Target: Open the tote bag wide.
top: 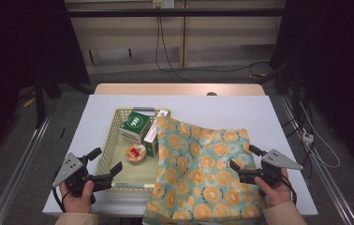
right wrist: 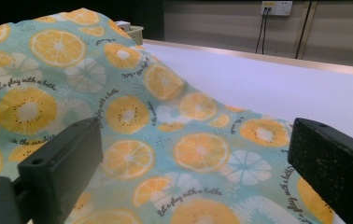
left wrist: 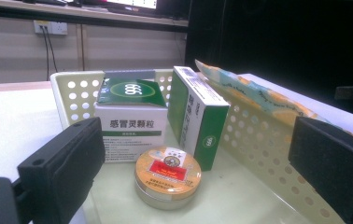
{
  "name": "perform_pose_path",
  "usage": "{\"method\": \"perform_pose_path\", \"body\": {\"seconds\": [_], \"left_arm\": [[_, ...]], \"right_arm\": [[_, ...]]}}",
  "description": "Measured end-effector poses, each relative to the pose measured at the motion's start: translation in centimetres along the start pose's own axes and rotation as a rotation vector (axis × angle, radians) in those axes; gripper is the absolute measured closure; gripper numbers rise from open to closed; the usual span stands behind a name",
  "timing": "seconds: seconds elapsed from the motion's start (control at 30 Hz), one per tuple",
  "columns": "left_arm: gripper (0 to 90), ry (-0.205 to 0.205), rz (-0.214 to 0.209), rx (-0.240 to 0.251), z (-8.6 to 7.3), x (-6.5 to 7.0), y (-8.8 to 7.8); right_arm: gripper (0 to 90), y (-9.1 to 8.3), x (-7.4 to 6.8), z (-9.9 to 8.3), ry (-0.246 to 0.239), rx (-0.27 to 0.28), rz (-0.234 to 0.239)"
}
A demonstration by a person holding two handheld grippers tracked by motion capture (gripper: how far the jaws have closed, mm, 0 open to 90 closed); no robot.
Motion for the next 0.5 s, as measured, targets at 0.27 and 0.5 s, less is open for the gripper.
{"method": "perform_pose_path", "body": {"seconds": [0.27, 0.5], "left_arm": [[3.6, 0.003, -0.001, -0.005, 0.0, 0.0, 0.0], [3.6, 0.010, 0.000, -0.007, 0.1, 0.0, 0.0]], "right_arm": [[2.5, 0.2, 0.2, 0.1, 0.003, -0.009, -0.018], [2.7, 2.1, 0.3, 1.7, -0.011, -0.092, -0.007]]}}
Point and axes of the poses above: each handheld gripper's, and its own axes: y roughly forward along the jaws, z roughly out of its top, x roughly to its right, the point moved 7 cm from there along y, roughly forward along the jaws, and after that the axes turned 12 degrees about y, right-handed, at the moved point
